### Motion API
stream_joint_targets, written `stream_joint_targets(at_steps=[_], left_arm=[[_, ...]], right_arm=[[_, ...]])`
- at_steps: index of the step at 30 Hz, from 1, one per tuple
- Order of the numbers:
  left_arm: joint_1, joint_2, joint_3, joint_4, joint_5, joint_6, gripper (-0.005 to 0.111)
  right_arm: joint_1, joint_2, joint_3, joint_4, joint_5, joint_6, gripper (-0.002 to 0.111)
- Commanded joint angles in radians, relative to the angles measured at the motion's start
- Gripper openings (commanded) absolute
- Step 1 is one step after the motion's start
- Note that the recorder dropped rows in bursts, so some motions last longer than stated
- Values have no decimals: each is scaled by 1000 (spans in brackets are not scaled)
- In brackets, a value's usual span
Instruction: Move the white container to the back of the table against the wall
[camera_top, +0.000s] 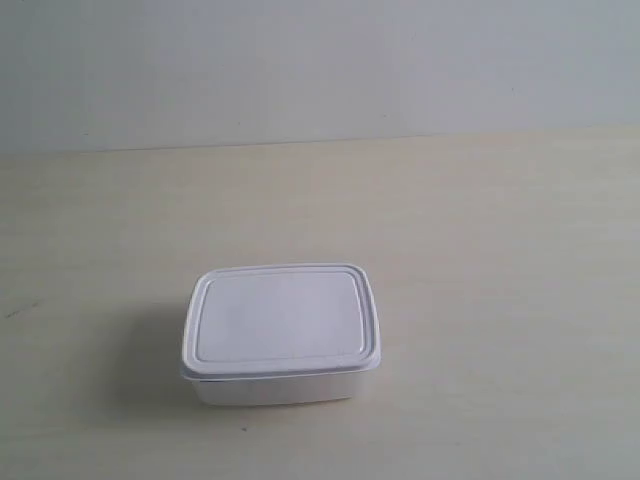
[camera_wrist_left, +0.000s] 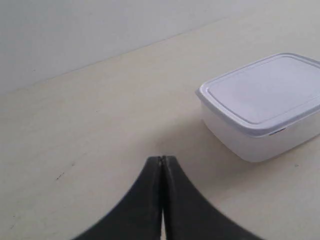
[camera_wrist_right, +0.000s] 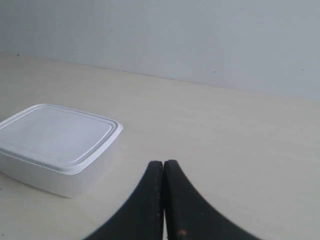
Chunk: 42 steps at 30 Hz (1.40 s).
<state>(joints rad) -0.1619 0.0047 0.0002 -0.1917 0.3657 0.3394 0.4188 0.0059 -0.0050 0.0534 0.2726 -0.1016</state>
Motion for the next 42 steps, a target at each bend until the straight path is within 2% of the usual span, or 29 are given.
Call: stream_joint_targets(at_steps=[1, 10, 11, 12, 13, 14, 15, 16, 18, 20, 21, 22, 23, 25, 28, 30, 34, 38, 42], left_arm=[[3, -5, 0, 3, -5, -3, 0], [3, -5, 0, -13, -33, -3, 0], [3, -5, 0, -37, -54, -10, 0], [3, -5, 0, -163, -137, -33, 0], [3, -5, 0, -229, -180, -38, 0], [3, -5, 0, -373, -305, -41, 0], [3, -5, 0, -444, -347, -49, 0], [3, -5, 0, -504, -447, -57, 0], [3, -5, 0, -549, -555, -98, 0], [3, -2, 0, -617, -542, -115, 0], [3, 5, 0, -619, -520, -115, 0], [3, 12, 0, -619, -519, -115, 0], [3, 24, 0, -634, -523, -115, 0], [3, 46, -18, -632, -511, -110, 0], [3, 78, -56, -552, -527, -106, 0], [3, 101, -103, -537, -541, -106, 0], [3, 170, -223, -513, -537, -83, 0], [3, 296, -382, -385, -405, 34, 0], [3, 452, -574, -295, -261, 49, 0]], right_arm=[[-6, -6, 5, -5, -5, -2, 0], [-6, -6, 5, -1, -7, -2, 0], [-6, -6, 5, -1, -15, -2, 0], [-6, -6, 5, -1, -50, -2, 0], [-6, -6, 5, 2, -77, -2, 0], [-6, -6, 5, 2, -172, 0, 0], [-6, -6, 5, 2, -221, -1, 0], [-6, -6, 5, 2, -364, -1, 0], [-6, -6, 5, 2, -578, -1, 0], [-6, -6, 5, 30, -748, -19, 0], [-6, -6, 5, 152, -768, -30, 0], [-6, -6, 5, 255, -768, -30, 0], [-6, -6, 5, 450, -764, -30, 0], [-6, -6, 5, 646, -738, -57, 0], [-6, -6, 5, 679, -701, -57, 0], [-6, 12, -25, 818, -655, -78, 0], [-6, 147, -128, 1089, -507, -403, 0], [-6, 374, -296, 1285, -450, -623, 0], [-6, 649, -517, 1306, -310, -711, 0]])
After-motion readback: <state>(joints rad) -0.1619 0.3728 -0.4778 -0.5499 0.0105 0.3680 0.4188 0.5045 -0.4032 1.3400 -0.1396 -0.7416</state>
